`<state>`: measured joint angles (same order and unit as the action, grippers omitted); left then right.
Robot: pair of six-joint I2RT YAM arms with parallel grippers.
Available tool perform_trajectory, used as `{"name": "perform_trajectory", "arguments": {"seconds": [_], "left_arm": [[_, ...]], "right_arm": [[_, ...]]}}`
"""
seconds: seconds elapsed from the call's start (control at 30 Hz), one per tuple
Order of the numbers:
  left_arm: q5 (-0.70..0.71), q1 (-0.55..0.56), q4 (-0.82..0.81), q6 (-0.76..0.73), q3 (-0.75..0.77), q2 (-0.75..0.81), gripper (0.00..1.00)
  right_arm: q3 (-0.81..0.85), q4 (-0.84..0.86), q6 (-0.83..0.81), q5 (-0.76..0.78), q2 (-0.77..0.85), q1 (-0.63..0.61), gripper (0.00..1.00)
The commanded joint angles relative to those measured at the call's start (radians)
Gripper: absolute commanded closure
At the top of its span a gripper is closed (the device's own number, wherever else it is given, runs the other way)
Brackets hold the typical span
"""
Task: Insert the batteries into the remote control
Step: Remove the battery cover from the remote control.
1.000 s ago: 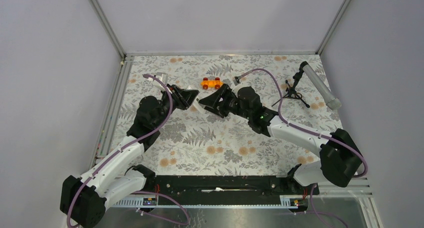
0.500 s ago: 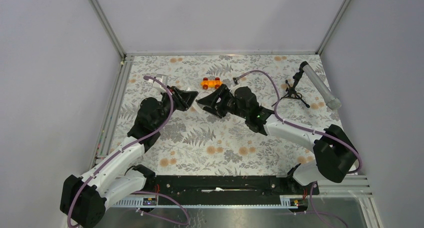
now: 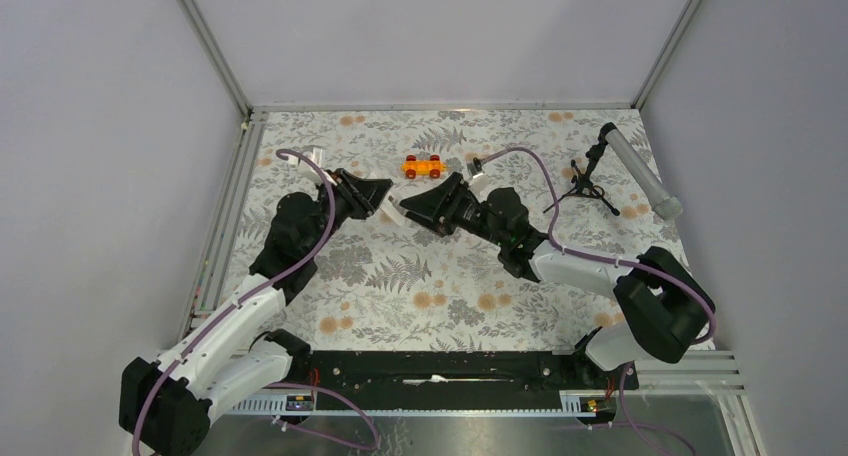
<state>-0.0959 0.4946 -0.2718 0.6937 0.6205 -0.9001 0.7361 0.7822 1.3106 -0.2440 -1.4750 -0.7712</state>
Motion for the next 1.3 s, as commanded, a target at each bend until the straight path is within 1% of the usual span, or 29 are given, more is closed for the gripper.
{"name": "perform_trajectory", "arguments": {"seconds": [0.0, 0.17, 0.3, 0.43, 0.63, 0.87, 1.17, 1.27], "left_arm": [[-0.224, 0.042, -0.072, 0.196, 0.075, 0.035, 1.00], [-0.242, 0.041, -0.066, 0.257, 0.068, 0.003, 1.00], [-0.270, 0.042, -0.126, 0.308, 0.018, -0.030, 1.00], [-0.269, 0.043, -0.125, 0.312, -0.014, -0.050, 1.00], [-0.172, 0.045, 0.001, 0.233, -0.020, -0.034, 1.00], [-0.028, 0.045, 0.136, 0.118, 0.029, -0.040, 1.00], [0.060, 0.045, 0.183, 0.039, 0.055, -0.059, 1.00], [0.079, 0.045, 0.197, 0.021, 0.066, -0.074, 1.00]], "right_arm": [[-0.007, 0.279, -0.003, -0.047, -0.031, 0.016, 0.37], [-0.040, 0.468, 0.037, -0.096, -0.066, 0.021, 0.37], [-0.058, 0.608, 0.080, -0.116, -0.119, 0.029, 0.37], [-0.042, 0.705, 0.089, -0.161, -0.154, 0.031, 0.39], [-0.035, 0.681, 0.062, -0.176, -0.147, 0.038, 0.39], [-0.057, 0.650, 0.043, -0.168, -0.113, 0.057, 0.39], [-0.070, 0.538, -0.003, -0.154, -0.070, 0.070, 0.39], [-0.083, 0.546, 0.002, -0.144, -0.072, 0.074, 0.39]]}}
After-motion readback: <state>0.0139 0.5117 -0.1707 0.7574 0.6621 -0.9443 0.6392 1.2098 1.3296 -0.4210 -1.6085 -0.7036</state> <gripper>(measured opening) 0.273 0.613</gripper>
